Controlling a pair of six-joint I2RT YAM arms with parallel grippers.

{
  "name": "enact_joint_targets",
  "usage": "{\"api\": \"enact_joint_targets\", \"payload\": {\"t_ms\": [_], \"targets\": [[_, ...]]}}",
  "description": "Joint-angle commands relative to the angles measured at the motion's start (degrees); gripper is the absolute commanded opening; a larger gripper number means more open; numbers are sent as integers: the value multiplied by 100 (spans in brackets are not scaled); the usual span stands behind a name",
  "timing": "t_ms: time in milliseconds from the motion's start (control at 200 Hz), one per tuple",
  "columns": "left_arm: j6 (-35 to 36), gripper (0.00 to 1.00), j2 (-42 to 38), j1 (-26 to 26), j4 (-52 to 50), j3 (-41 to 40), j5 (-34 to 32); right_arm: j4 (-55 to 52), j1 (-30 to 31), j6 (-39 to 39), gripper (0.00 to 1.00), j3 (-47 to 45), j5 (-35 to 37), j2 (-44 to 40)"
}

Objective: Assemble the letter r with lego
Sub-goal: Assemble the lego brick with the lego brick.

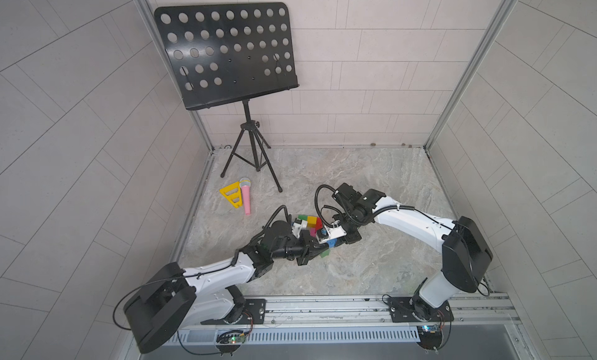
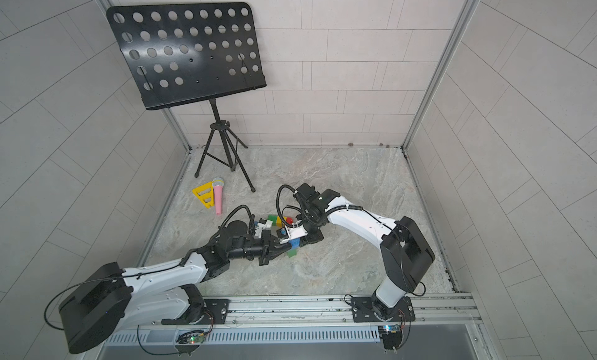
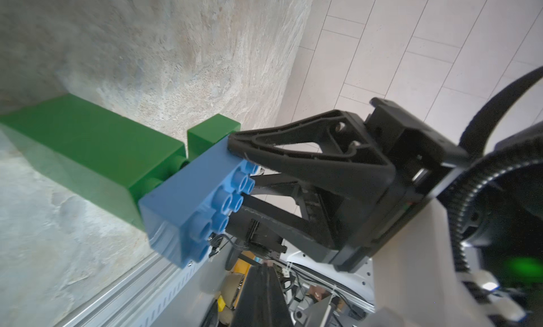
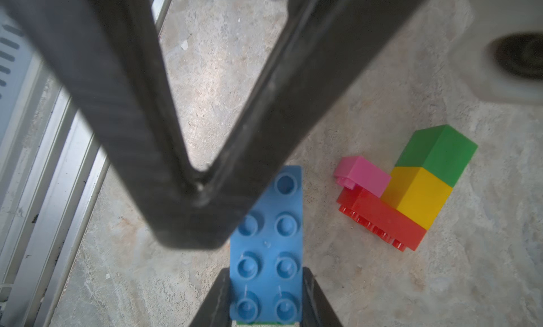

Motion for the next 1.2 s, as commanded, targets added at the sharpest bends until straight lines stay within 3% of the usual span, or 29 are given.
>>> {"api": "enact_joint_targets", "payload": {"t_ms": [0,85,185,530,1196], "targets": [[1256,0,-595,23,-2403,644,-374,-142,-29,-85,0,19,-239,-103],[2275,0,-943,21,-4281,1286,-963,-40,-38,-81,0,-56,-211,-167],[2636,0,-1177,27,-4919,1514,-1272,47,-48,-84,0,-101,-210,-135],[1695,0,-1335,59,-3493,745,-862,91,-139,-195,0,-66,-202,-132],[1213,0,-1175,101,-2614,541,-646,2,-180,-417,0,-83,-445,-113]]}}
